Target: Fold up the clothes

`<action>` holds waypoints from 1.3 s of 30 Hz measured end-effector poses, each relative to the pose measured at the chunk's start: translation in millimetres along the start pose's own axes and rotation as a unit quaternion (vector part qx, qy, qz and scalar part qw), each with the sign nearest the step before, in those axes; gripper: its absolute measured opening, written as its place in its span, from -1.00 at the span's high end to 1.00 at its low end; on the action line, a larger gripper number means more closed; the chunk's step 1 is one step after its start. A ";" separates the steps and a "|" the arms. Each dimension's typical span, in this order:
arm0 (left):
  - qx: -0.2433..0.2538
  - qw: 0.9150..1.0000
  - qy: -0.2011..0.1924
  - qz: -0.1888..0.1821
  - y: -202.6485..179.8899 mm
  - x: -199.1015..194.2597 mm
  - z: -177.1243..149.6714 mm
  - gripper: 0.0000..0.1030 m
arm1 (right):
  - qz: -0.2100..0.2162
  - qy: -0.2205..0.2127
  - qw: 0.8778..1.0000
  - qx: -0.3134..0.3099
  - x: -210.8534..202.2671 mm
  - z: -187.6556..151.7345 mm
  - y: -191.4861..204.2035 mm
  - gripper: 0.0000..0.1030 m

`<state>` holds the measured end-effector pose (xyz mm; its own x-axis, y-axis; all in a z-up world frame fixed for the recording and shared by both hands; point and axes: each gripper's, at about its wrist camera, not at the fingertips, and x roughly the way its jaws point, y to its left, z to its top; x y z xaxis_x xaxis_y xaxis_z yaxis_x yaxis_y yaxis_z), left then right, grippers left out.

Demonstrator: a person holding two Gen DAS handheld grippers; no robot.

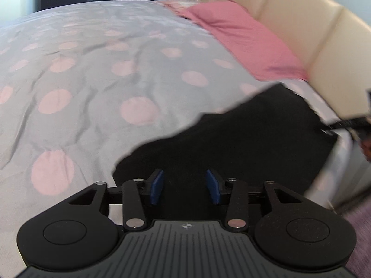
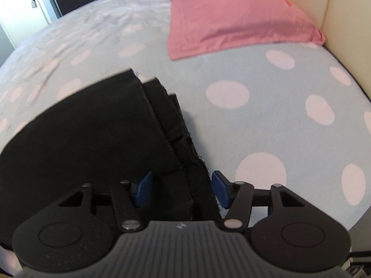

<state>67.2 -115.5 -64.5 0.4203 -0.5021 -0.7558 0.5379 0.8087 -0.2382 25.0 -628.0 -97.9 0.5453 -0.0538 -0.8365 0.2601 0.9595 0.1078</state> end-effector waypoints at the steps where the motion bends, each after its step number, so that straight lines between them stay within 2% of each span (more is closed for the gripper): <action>1: 0.013 1.000 0.007 -0.006 -4.2 -6.2 -4.9 0.52 | 0.005 -0.006 1.000 -0.004 -4.8 -1.5 1.9 -0.08; 3: 0.039 0.999 0.031 -0.008 -13.5 -11.2 -16.9 0.56 | 0.005 -0.014 1.000 -0.023 -11.9 -4.6 7.8 0.11; 5: 0.061 0.997 0.053 -0.006 -22.6 -4.8 -31.6 0.57 | -0.004 -0.009 0.999 -0.044 -10.7 -6.4 12.0 0.11; 8: 0.074 0.995 0.072 0.009 -27.4 13.3 -50.3 0.57 | -0.009 0.006 0.999 -0.039 1.6 -8.3 7.1 0.11; 12: 0.042 0.997 0.071 0.002 -20.2 13.2 -50.0 0.57 | -0.001 0.011 1.000 -0.022 6.4 -8.5 0.0 0.04; 14: 0.018 0.998 0.051 -0.007 -15.2 1.2 -45.9 0.56 | 0.002 0.006 1.000 -0.028 0.8 -4.5 -1.7 -0.03; 15: 0.001 0.999 0.035 -0.010 -11.0 -6.1 -44.3 0.45 | 0.005 0.002 1.000 -0.029 -2.3 -2.3 -3.1 -0.15; 16: -0.021 1.000 0.015 -0.010 -4.9 -13.3 -43.9 0.07 | 0.008 -0.006 1.000 -0.027 -6.3 0.5 -6.2 -0.29; 17: -0.044 0.999 0.000 -0.007 1.7 -18.1 -43.8 -0.14 | 0.015 -0.010 1.000 -0.021 -8.1 3.4 -10.4 -0.40; 18: -0.069 0.998 -0.007 -0.001 9.1 -19.1 -44.3 -0.26 | 0.024 -0.007 1.000 -0.015 -6.6 6.8 -15.3 -0.58; 19: -0.094 0.996 -0.008 0.001 16.9 -18.0 -45.1 -0.26 | 0.035 0.000 0.999 -0.008 -3.5 10.1 -20.4 -0.65; 24: -0.206 0.978 0.028 -0.026 48.5 6.1 -56.0 -0.25 | 0.101 0.064 0.992 0.045 36.6 14.4 -49.6 -0.67; 28: -0.225 0.971 0.058 -0.059 54.4 26.1 -64.3 -0.20 | 0.155 0.080 0.981 0.082 61.9 9.2 -69.2 -0.89; 30: -0.228 0.970 0.054 -0.069 54.6 33.5 -67.1 -0.20 | 0.175 0.076 0.978 0.084 68.3 8.9 -70.8 -0.88; 32: -0.240 0.966 0.044 -0.083 56.7 40.9 -68.0 -0.11 | 0.193 0.073 0.975 0.082 74.0 9.6 -70.0 -0.86; 33: -0.249 0.964 0.041 -0.088 58.2 44.9 -68.5 -0.09 | 0.202 0.071 0.973 0.082 76.6 9.9 -69.3 -0.82; 34: -0.256 0.962 0.038 -0.090 59.1 48.5 -68.7 -0.07 | 0.211 0.069 0.972 0.083 78.5 10.1 -68.0 -0.67; 35: -0.261 0.960 0.036 -0.091 59.2 51.9 -68.7 -0.04 | 0.217 0.067 0.970 0.084 79.8 10.3 -66.3 -0.64; 38: -0.259 0.961 0.023 -0.089 56.6 45.4 -70.5 0.20 | 0.225 0.055 0.970 0.079 75.0 9.6 -62.7 -0.36; 39: -0.259 0.961 0.015 -0.091 56.9 42.3 -70.1 0.36 | 0.224 0.050 0.970 0.080 70.4 9.3 -61.1 -0.23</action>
<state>64.4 -69.2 -152.7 0.3279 -0.6471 -0.6883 0.1612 0.7562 -0.6342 55.0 -693.0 -158.3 0.5544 0.3942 -0.7330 0.1382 0.8249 0.5481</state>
